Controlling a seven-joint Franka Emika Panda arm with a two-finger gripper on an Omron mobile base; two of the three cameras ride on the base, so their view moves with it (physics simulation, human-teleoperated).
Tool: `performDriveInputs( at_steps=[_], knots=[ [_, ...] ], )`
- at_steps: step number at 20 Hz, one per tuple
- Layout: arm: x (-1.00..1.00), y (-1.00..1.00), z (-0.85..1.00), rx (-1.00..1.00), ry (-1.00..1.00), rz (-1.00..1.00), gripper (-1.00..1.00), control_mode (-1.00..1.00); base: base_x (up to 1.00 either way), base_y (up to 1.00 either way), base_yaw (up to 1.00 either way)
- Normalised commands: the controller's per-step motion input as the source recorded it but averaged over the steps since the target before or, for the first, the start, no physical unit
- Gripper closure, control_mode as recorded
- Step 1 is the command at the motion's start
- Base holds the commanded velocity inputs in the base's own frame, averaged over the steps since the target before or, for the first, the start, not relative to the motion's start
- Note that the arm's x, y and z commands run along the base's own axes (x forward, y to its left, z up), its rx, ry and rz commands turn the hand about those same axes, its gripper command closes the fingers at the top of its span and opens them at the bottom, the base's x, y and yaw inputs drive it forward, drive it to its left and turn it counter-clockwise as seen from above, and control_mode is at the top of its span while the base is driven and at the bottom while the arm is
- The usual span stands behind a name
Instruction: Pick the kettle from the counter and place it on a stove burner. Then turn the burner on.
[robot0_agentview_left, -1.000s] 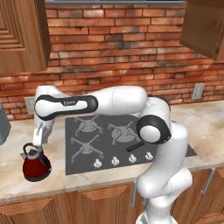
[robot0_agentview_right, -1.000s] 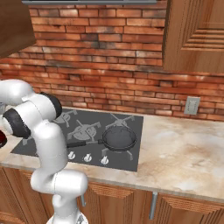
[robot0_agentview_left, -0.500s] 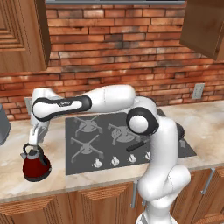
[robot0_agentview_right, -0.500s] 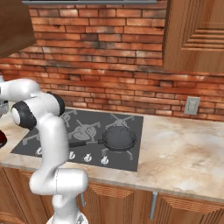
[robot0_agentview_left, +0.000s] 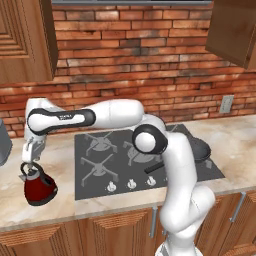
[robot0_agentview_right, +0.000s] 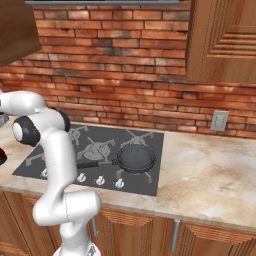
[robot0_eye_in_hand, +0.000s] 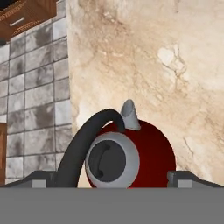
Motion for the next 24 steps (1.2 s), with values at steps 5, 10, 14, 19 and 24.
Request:
performDriveInputs(
  at_steps=[5, 10, 14, 19, 24],
  knots=[
    [-0.06, 0.08, -0.02, 0.0, 0.0, 0.0, -1.0, -1.0, 0.0, 0.0, 0.0],
    [-0.08, 0.0, -0.01, 0.0, 0.0, 0.0, -1.0, -1.0, 0.0, 0.0, 0.0],
    [-0.11, -0.02, -0.14, 0.0, 0.0, 0.0, -1.0, -1.0, 0.0, 0.0, 0.0],
    [-0.25, -0.32, -0.24, 0.0, 0.0, 0.0, -1.0, -1.0, 0.0, 0.0, 0.0],
    [-0.02, -0.1, -0.03, 0.0, 0.0, 0.0, -1.0, -1.0, 0.0, 0.0, 0.0]
  ],
)
